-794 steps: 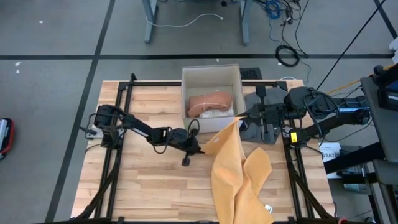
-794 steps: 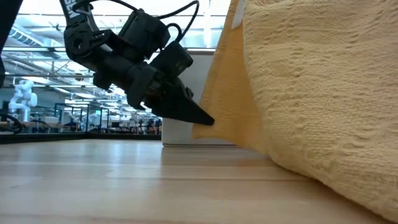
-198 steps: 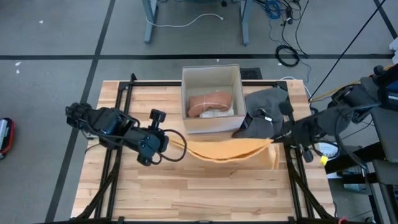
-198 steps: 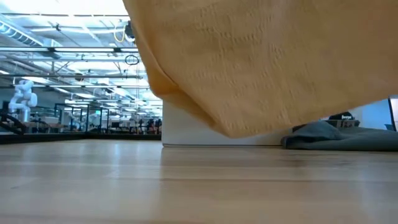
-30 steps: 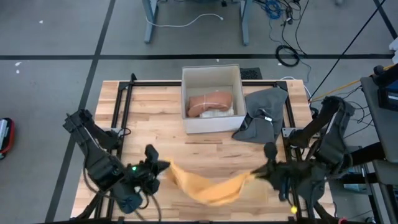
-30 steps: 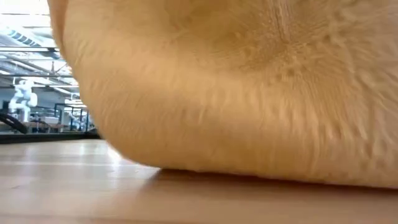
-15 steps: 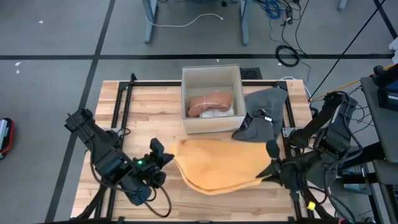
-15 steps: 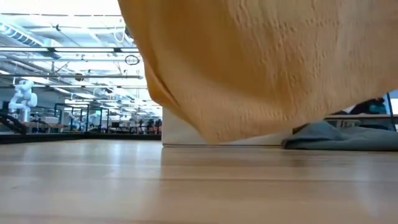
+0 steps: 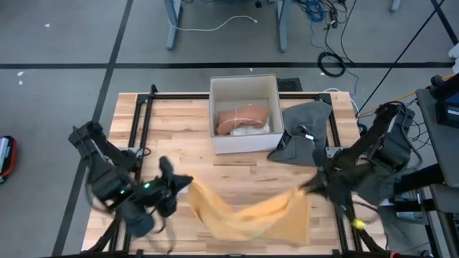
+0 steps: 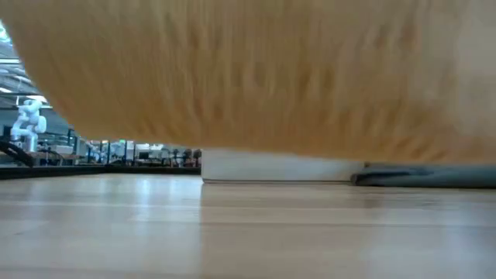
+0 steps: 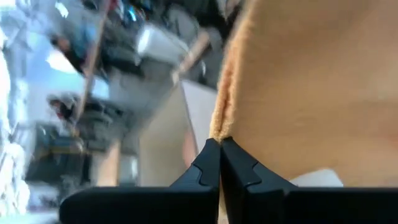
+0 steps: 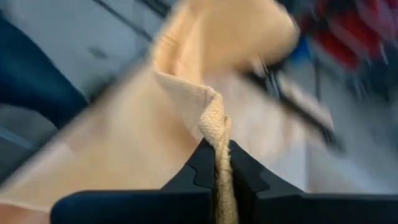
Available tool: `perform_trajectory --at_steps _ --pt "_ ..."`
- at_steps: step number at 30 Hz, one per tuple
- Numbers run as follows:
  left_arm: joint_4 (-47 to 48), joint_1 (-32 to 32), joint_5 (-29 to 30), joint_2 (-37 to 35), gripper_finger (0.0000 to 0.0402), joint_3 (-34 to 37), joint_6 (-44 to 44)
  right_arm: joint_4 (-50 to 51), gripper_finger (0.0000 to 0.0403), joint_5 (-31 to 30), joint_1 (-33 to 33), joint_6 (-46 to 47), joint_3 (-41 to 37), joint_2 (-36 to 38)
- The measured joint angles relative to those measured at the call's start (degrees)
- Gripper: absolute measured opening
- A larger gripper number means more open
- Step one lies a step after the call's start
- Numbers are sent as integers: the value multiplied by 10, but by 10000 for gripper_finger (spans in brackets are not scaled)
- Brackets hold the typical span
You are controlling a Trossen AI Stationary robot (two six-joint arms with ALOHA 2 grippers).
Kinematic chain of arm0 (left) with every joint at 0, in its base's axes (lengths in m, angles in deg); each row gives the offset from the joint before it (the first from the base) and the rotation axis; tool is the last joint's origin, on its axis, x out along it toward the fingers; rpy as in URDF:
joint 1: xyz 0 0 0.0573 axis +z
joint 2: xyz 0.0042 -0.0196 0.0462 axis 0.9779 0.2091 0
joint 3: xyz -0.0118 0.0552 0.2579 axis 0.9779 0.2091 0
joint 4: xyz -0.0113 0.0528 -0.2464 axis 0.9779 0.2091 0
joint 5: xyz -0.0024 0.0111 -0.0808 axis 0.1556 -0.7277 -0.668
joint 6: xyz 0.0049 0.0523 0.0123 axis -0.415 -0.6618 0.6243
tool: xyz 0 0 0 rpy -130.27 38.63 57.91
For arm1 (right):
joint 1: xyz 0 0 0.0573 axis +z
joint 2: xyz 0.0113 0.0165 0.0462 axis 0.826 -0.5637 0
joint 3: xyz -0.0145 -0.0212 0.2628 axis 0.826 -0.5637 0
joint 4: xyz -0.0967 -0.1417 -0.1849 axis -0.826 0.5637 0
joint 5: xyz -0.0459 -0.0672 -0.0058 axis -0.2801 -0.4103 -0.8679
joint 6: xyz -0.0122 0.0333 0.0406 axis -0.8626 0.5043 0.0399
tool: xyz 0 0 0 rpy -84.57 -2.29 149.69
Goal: Fold towel
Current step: Fold the orange towel
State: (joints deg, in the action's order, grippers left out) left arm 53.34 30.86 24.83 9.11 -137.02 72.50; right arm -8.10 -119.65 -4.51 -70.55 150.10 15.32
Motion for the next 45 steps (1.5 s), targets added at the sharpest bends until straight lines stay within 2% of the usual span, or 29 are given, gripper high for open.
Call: perform_trajectory --at_steps 2,4,6,8,11,15,21,23,26,31,34,39,45 --pt "43 41 -65 0 0 4 45 77 9 -18 -23 70 -2 1" --pt "65 101 -147 3 0 30 91 139 15 0 -50 131 -21 -1" --pt "65 157 -213 6 1 74 111 154 30 35 -72 161 -53 -2" --pt "50 199 -250 8 5 122 111 149 55 67 -91 176 -91 -2" --pt "15 239 -256 6 24 180 98 150 101 87 -111 205 -147 -3" --pt "-45 277 -254 6 55 233 73 180 150 48 -129 266 -198 -3" --pt "-75 299 -254 6 90 255 66 169 170 6 -132 305 -224 -2" --pt "-79 301 -254 6 96 255 69 127 168 9 -132 302 -231 -2" --pt "-92 302 -266 6 98 255 69 7 163 44 -132 249 -258 -2" --pt "-138 301 -460 6 99 262 73 -204 160 127 -135 181 -342 -2" --pt "-200 292 -528 5 99 292 83 -283 160 134 -136 177 -397 -2" --pt "-288 268 -580 5 99 369 112 -408 160 134 -137 176 -479 -3" --pt "-425 231 -590 5 99 449 208 -539 160 135 -141 151 -540 -7"
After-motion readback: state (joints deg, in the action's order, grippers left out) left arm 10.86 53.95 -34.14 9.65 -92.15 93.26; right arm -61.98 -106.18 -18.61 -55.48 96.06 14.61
